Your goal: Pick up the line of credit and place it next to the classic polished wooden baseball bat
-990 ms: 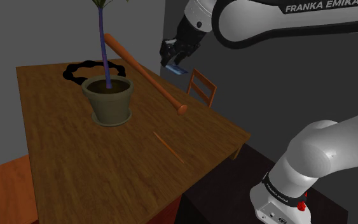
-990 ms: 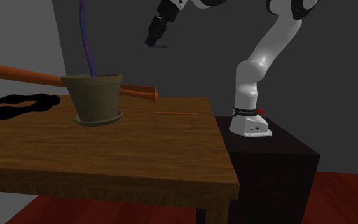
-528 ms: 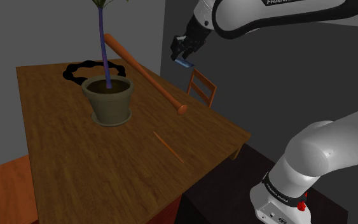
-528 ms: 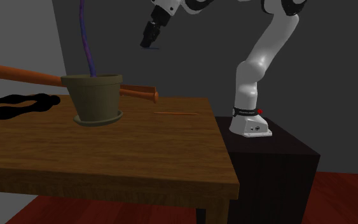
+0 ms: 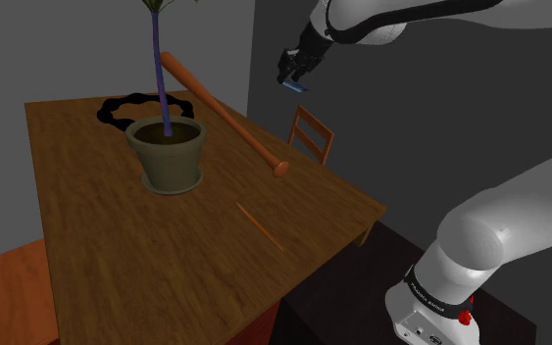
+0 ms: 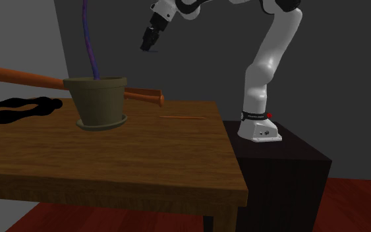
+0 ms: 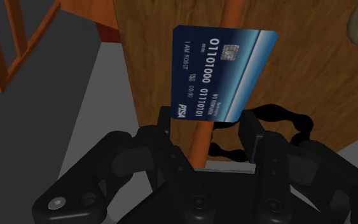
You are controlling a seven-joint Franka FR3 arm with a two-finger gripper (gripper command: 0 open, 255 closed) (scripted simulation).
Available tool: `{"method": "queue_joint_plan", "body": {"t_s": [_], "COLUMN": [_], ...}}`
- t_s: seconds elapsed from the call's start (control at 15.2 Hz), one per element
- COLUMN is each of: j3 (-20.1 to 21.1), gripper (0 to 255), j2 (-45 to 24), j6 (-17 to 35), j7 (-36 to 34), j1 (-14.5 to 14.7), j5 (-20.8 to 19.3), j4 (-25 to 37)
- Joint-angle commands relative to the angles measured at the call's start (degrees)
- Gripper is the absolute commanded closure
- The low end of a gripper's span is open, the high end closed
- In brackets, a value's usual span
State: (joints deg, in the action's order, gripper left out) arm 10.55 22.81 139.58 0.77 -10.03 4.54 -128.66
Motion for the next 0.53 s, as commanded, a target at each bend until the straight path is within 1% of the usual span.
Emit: {"method": "queue_joint_plan", "body": {"t_s": [0.0, 0.33, 0.46], "j3": [-2.1, -6.6, -6.6], "gripper": [255, 255, 255], "j2": [-2.0, -8.0, -8.1], "j6": [0.3, 0.2, 1.8], "j7": [3.0, 9.6, 9.8], "j1": [-0.4, -1.4, -1.3], "j5": [0.5, 2.3, 2.4], "j4": [1.6, 7.1, 5.8]}}
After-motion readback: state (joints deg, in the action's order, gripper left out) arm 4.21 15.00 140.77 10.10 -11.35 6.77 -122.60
